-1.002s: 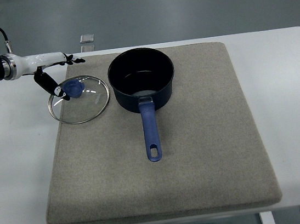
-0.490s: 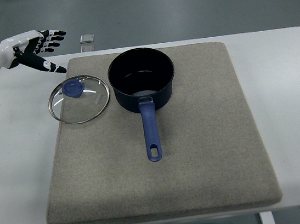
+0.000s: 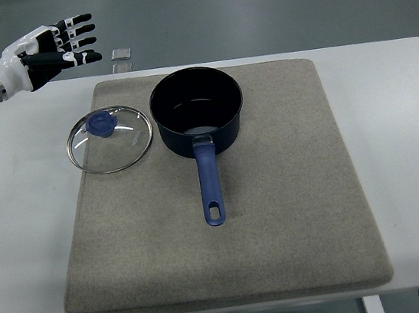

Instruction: Open pot lid and place left with left hand

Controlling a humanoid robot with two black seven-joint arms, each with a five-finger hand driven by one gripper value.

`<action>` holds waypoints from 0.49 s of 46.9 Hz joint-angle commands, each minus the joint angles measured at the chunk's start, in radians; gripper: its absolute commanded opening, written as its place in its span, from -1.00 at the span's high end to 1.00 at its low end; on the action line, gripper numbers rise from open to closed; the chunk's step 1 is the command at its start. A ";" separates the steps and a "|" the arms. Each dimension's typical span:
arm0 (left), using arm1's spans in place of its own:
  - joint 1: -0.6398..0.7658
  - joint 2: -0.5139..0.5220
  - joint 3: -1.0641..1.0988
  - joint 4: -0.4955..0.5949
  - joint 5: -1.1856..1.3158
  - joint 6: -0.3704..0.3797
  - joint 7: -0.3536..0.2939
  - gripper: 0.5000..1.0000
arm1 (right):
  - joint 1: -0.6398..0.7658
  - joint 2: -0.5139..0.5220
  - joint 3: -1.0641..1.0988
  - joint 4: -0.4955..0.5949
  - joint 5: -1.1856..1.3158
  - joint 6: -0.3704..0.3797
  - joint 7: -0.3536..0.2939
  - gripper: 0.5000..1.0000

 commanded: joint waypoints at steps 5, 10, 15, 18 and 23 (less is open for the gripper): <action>0.027 -0.028 -0.004 0.001 -0.143 -0.004 0.001 -0.96 | -0.002 0.000 0.000 0.001 0.000 0.000 0.000 -0.67; 0.051 -0.030 -0.004 0.001 -0.247 -0.007 0.001 -0.96 | 0.000 0.000 0.000 0.000 0.000 -0.001 0.000 -0.67; 0.067 -0.030 -0.004 0.001 -0.347 -0.021 0.002 -0.96 | 0.000 0.000 0.000 0.000 0.000 -0.001 0.000 -0.67; 0.076 -0.030 -0.004 0.001 -0.404 -0.039 0.004 -0.96 | 0.000 0.000 0.000 0.001 0.000 -0.001 0.000 -0.67; 0.087 -0.030 -0.004 0.000 -0.482 -0.063 0.005 -0.97 | 0.000 0.000 0.000 0.000 0.000 -0.001 0.000 -0.67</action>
